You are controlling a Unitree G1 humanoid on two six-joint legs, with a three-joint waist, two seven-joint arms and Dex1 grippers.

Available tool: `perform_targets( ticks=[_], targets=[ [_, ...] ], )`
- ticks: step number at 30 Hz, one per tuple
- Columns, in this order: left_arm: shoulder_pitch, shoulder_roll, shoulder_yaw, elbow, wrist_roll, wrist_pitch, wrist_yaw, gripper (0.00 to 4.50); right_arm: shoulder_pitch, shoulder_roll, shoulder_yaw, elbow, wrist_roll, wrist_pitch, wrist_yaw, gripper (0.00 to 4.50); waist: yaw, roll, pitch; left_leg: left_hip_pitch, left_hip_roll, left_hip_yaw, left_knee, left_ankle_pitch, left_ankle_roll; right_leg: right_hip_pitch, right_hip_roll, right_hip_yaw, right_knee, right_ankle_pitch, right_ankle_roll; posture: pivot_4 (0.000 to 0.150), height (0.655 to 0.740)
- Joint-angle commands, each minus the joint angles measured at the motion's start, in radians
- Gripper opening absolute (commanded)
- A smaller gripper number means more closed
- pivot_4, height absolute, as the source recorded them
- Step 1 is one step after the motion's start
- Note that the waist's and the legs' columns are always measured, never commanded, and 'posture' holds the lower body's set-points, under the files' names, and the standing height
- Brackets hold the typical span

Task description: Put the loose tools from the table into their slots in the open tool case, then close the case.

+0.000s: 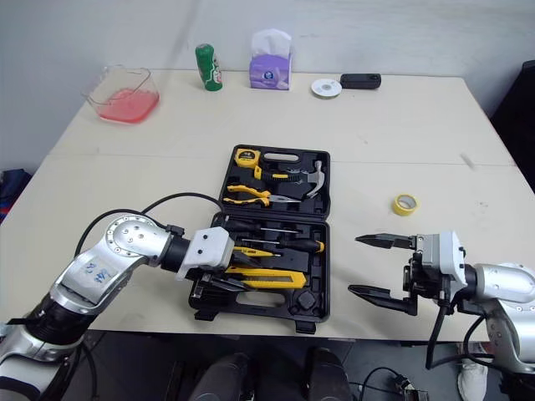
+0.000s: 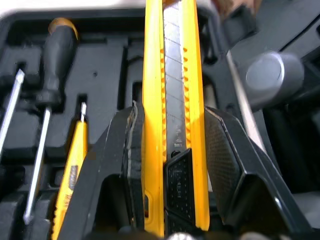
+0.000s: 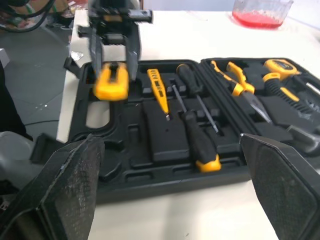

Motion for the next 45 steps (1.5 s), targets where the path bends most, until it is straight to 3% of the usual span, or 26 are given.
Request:
perform_targets(
  ticks=[1, 19, 27, 34, 42, 45],
  targets=[
    [-0.023, -0.009, 0.002, -0.007, 0.016, 0.020, 0.007, 1.23, 0.006, -0.004, -0.029, -0.031, 0.014, -0.020, 0.008, 4.50, -0.001, 0.000, 0.000, 0.000, 0.000, 0.000, 0.000, 0.000, 0.000, 0.000, 0.000, 0.000, 0.000, 0.000, 0.000, 0.150, 0.7400],
    [-0.021, -0.009, -0.032, 0.031, 0.110, 0.021, 0.005, 1.23, 0.011, 0.014, -0.017, 0.018, -0.005, -0.079, 0.020, 4.50, 0.000, 0.000, 0.000, 0.000, 0.000, 0.000, 0.000, 0.000, 0.000, 0.000, 0.000, 0.000, 0.000, 0.000, 0.000, 0.150, 0.7400],
    [-0.030, 0.002, -0.040, 0.033, 0.081, 0.045, -0.062, 1.23, -0.053, 0.007, -0.002, 0.085, -0.018, -0.087, 0.031, 4.50, -0.002, 0.000, 0.000, 0.001, 0.000, 0.000, 0.000, 0.000, 0.000, 0.000, 0.000, 0.000, 0.001, 0.000, 0.000, 0.150, 0.7400],
    [-0.067, -0.030, 0.003, 0.071, 0.062, -0.072, -0.091, 4.44, -0.064, 0.008, -0.004, 0.116, -0.028, -0.102, 0.057, 4.50, 0.000, 0.000, 0.000, 0.000, 0.000, 0.000, 0.001, 0.000, 0.000, 0.001, 0.000, -0.001, 0.000, 0.000, 0.000, 0.150, 0.7400],
    [-0.059, -0.099, 0.167, 0.141, -0.098, -0.186, -0.129, 4.44, -0.048, 0.011, -0.019, 0.120, -0.033, -0.112, 0.050, 4.50, 0.000, 0.000, 0.000, 0.000, 0.000, -0.001, 0.002, 0.000, 0.000, 0.001, -0.001, -0.001, 0.001, 0.000, 0.000, 0.150, 0.7400],
    [-0.026, -0.138, 0.233, 0.153, -0.198, -0.248, -0.185, 3.66, -0.030, 0.014, -0.029, 0.122, -0.035, -0.121, 0.045, 4.50, 0.000, 0.000, 0.000, 0.000, 0.000, -0.001, 0.003, 0.000, 0.000, 0.001, -0.001, -0.002, 0.001, 0.000, 0.000, 0.150, 0.7400]
  ],
)
